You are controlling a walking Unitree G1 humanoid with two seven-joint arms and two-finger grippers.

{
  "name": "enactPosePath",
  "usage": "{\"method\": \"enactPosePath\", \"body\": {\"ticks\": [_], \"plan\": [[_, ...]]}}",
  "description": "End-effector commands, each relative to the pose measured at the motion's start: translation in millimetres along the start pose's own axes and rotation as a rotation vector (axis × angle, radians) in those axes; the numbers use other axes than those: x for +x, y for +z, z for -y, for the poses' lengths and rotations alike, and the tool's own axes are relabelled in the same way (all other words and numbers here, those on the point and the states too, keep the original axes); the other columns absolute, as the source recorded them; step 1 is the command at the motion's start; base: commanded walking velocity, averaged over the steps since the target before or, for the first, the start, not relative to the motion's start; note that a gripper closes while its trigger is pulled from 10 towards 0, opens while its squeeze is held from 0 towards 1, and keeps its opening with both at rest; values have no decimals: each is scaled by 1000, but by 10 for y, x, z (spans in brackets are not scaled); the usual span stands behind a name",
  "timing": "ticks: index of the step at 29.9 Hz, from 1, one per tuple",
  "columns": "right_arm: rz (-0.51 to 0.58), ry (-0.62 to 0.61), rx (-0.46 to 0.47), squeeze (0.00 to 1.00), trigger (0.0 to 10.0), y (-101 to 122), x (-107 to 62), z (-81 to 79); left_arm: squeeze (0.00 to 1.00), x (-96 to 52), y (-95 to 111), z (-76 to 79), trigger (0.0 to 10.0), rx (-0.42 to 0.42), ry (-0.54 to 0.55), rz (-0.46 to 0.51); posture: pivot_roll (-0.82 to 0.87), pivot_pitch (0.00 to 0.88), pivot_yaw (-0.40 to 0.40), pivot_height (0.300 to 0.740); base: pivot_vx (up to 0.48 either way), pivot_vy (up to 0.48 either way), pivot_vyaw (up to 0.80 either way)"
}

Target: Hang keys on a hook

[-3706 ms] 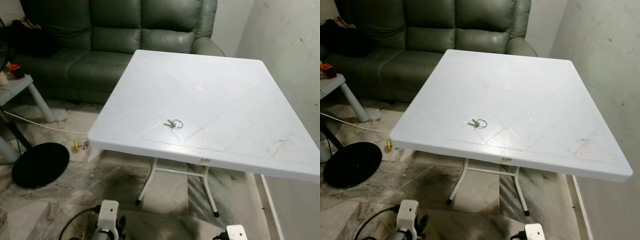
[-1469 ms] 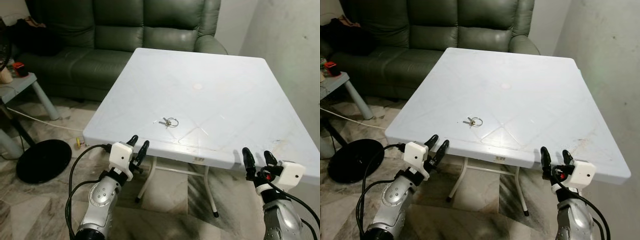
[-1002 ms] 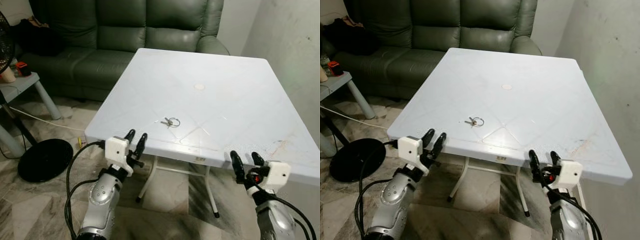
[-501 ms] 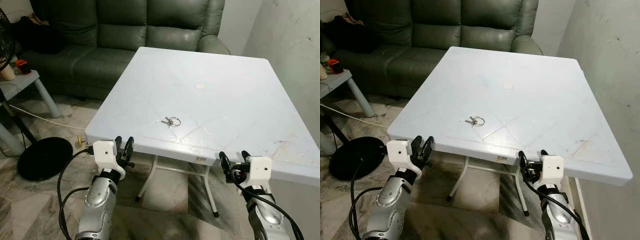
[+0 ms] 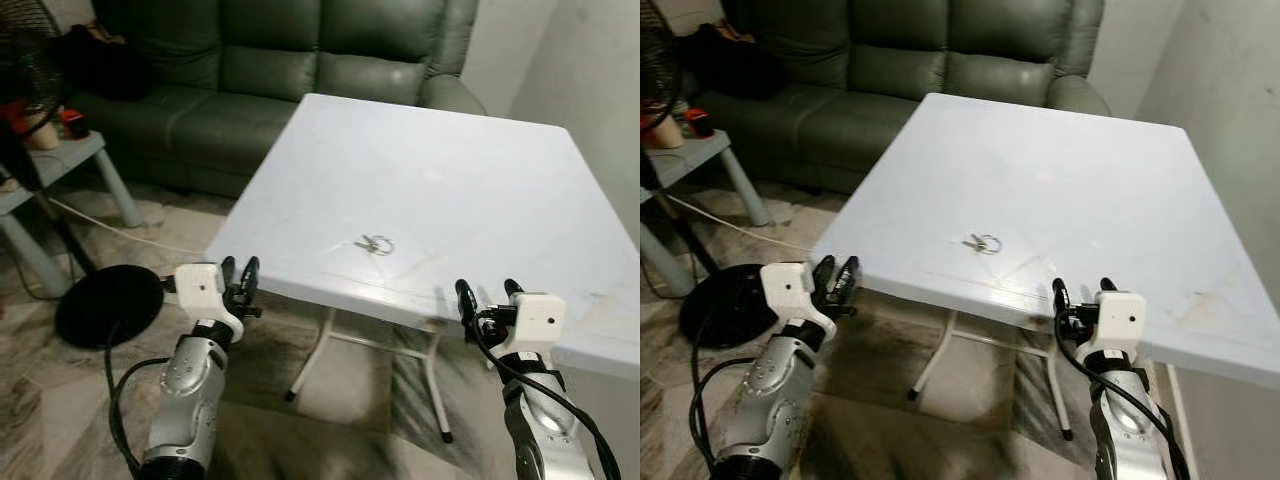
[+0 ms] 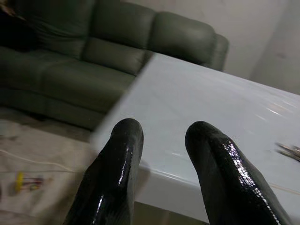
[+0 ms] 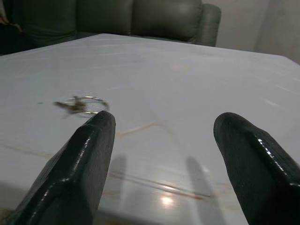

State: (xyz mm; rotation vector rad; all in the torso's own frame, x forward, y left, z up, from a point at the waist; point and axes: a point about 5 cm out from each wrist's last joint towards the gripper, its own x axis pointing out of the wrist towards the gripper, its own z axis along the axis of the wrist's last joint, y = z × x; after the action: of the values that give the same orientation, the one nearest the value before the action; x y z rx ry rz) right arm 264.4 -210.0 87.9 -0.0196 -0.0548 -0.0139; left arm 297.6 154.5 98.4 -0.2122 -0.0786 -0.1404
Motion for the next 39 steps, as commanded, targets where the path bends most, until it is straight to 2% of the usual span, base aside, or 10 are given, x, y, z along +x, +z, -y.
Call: {"method": "enactPosePath", "body": {"ticks": [1, 7, 19, 26, 31, 39], "plan": [[11, 4, -2, 0, 10000, 49, 10, 0, 0, 51, 58, -3, 10000, 5, -13, 11, 72, 0, -45, 740, 0, 480, 0], [6, 12, -8, 0, 10000, 51, 3, -13, 0, 72, 81, -45, 10000, -9, 7, 11, 74, 0, -46, 740, 0, 480, 0], [4, 15, -12, 0, 10000, 69, -11, -7, 0, 77, 44, -8, 10000, -25, 12, -4, 67, 0, -48, 740, 0, 477, 0], [2, 24, -38, 0, 10000, 88, -10, -5, 0, 85, -12, -2, 10000, -27, 34, -54, 64, 0, -51, 740, 0, 0, 0], [-3, 42, -39, 0, 10000, 86, -16, -28, 0, 47, -71, 34, 10000, 22, 0, -86, 67, 0, -52, 740, 0, 0, 0], [-9, 52, -42, 0, 10000, 85, -12, -50, 0, 43, -60, 48, 10000, 17, -9, -82, 72, 0, -53, 740, 428, 0, 0]]}}
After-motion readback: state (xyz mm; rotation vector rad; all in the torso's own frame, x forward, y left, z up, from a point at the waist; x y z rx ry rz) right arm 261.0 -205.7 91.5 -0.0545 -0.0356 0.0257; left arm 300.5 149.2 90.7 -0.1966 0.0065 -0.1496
